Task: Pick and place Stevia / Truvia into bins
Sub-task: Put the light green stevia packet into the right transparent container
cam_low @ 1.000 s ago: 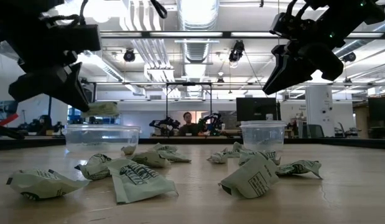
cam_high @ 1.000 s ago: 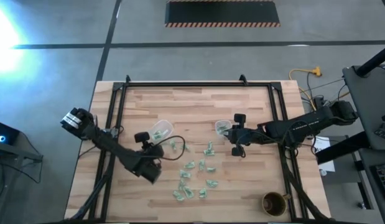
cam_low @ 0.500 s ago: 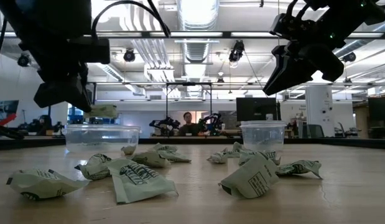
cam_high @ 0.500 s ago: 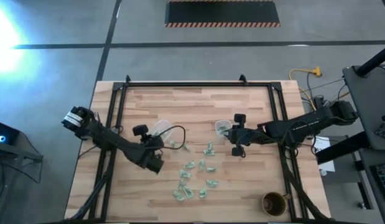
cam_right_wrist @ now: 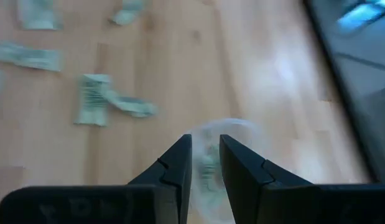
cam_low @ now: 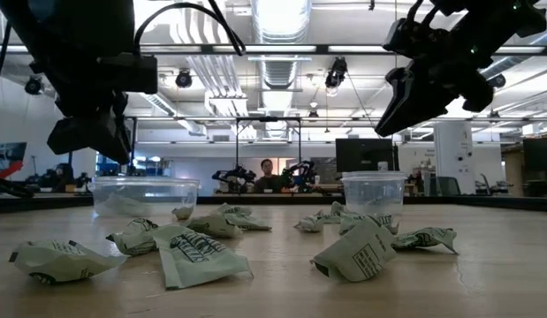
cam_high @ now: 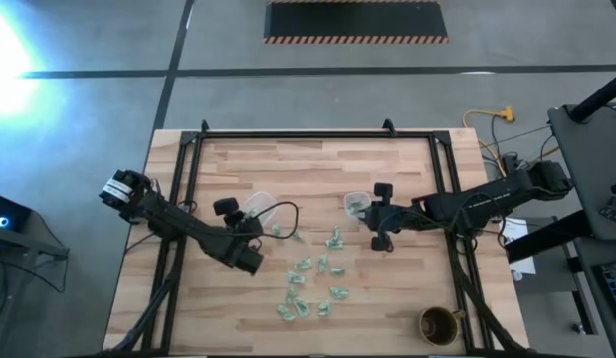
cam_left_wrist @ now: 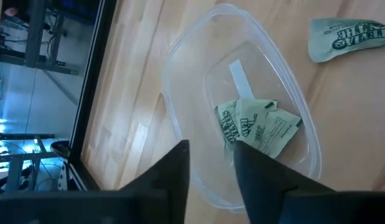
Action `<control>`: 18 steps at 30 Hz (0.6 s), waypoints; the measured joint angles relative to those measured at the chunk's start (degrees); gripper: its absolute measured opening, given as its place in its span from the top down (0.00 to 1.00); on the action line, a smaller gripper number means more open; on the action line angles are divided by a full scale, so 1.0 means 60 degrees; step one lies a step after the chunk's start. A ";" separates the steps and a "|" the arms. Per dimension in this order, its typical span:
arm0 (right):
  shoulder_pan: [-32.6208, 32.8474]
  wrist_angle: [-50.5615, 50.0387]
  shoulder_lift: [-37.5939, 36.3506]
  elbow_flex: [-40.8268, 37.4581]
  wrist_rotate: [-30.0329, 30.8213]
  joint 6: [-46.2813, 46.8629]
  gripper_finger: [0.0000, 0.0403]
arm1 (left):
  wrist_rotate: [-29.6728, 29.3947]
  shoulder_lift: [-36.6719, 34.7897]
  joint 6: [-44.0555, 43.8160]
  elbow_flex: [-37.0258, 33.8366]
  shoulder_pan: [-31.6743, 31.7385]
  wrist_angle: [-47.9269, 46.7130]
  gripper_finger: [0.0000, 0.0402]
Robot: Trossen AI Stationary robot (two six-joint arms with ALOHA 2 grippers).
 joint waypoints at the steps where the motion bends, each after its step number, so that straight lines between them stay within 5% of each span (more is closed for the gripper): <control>1: 0.0000 0.0019 0.0000 0.0000 -0.0541 -0.0019 0.82 | 0.0007 0.0000 0.0000 0.0003 0.0000 -0.0006 0.70; 7: 0.0066 0.1057 0.0158 -0.0133 -0.3697 -0.0298 0.82 | 0.0027 0.0000 0.0007 0.0292 -0.0007 0.0007 0.67; 18: 0.0355 0.3218 0.2080 -0.0137 -0.3713 -0.2515 0.82 | 0.0022 -0.0018 -0.0011 0.0433 -0.0011 0.0015 0.67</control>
